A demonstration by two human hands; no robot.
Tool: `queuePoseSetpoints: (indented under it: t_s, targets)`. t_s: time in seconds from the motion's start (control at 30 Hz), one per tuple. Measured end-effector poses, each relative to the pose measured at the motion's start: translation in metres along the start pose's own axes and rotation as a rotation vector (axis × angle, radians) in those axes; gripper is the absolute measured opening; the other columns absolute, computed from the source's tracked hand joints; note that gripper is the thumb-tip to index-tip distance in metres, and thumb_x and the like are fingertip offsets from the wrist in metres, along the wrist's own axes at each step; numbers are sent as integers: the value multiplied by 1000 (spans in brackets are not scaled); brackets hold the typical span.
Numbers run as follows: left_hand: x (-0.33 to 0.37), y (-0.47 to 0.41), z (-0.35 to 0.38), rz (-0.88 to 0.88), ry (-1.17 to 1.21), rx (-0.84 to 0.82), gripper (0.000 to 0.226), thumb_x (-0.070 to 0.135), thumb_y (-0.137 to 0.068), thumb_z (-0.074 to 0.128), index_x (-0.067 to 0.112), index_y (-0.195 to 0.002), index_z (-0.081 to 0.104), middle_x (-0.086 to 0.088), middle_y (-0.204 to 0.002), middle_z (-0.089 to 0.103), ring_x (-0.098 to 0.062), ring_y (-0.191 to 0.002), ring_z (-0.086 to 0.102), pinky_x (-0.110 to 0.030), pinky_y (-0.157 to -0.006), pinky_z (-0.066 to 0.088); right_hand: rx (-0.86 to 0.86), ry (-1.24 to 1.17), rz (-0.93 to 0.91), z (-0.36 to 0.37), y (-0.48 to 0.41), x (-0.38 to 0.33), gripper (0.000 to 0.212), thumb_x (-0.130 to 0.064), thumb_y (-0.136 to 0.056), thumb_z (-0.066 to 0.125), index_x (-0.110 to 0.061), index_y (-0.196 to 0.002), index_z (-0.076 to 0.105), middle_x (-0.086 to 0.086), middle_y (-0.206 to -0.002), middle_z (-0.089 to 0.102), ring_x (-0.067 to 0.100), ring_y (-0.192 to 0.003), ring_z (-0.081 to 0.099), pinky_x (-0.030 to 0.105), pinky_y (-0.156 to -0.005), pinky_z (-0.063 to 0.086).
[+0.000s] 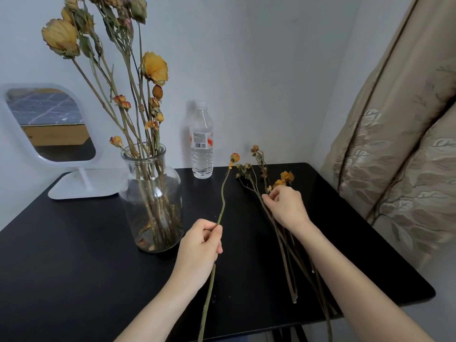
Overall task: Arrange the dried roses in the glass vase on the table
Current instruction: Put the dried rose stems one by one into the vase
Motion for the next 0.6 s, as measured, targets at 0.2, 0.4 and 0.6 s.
queuePoseSetpoints:
  t_s: [0.2, 0.4, 0.6]
  targets:
    - [17, 1, -4, 30, 84, -15, 13, 21, -93, 50, 14, -86, 59, 10, -46, 51, -1, -40, 40, -13, -41, 35, 65, -217, -116, -29, 11, -34, 15, -30, -90, 58, -17, -83, 60, -5, -64, 58, 5, -60, 55, 13, -52, 36]
    - [48, 5, -19, 125, 86, 31, 15, 24, -93, 48, 17, -86, 59, 9, -46, 50, -1, -38, 40, -14, -39, 34, 112, -379, -170, -52, 20, -68, 22, -29, -91, 58, -9, -84, 64, 0, -67, 60, 6, -58, 53, 13, -54, 38]
    - [88, 9, -50, 175, 126, 135, 17, 26, -93, 48, 16, -87, 60, 10, -44, 49, -1, -36, 41, -10, -37, 33, 95, -562, -235, -70, 29, -104, 26, -33, -91, 56, -10, -84, 67, 4, -73, 63, 9, -68, 57, 14, -60, 39]
Point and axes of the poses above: each hand's wrist, its own y-axis away from the middle knuckle, its own z-axis out of the palm, x = y × z, the point moved 6 cm from there along -y, towards the middle knuckle
